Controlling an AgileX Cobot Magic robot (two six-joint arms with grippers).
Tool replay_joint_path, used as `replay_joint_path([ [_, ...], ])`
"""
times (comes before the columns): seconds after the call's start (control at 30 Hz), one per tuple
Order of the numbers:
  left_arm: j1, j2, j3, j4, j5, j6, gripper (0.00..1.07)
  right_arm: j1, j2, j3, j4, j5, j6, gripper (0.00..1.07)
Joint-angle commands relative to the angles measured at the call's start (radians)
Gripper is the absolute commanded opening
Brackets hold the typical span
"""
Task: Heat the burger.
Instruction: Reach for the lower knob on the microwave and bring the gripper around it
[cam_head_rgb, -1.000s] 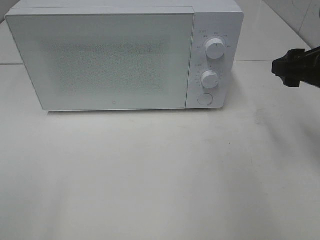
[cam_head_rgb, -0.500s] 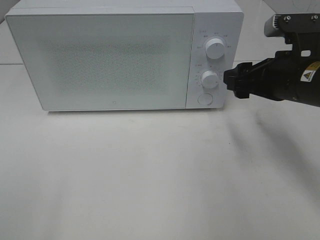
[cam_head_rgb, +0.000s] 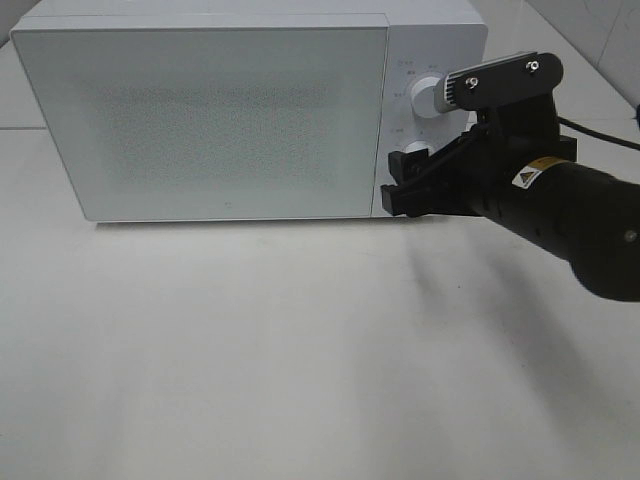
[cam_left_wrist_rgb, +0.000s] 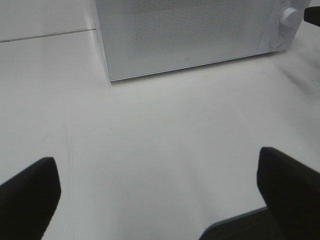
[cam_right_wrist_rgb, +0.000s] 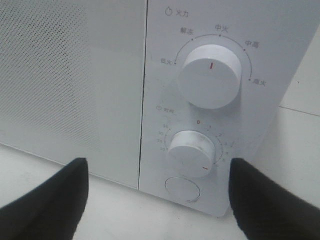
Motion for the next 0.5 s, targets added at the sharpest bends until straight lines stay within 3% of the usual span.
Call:
replay_joint_path([
  [0.03,0.003,-0.025,0.003,-0.003,-0.012,-0.006,1.02,0.047,0.055,-0.005,0.133,-0.137,-0.046,0.75],
  [0.5,0.003,-0.025,0.003,-0.003,-0.012,-0.005,1.02,0.098,0.218,-0.006,0.197,-0.405,0.084,0.75],
])
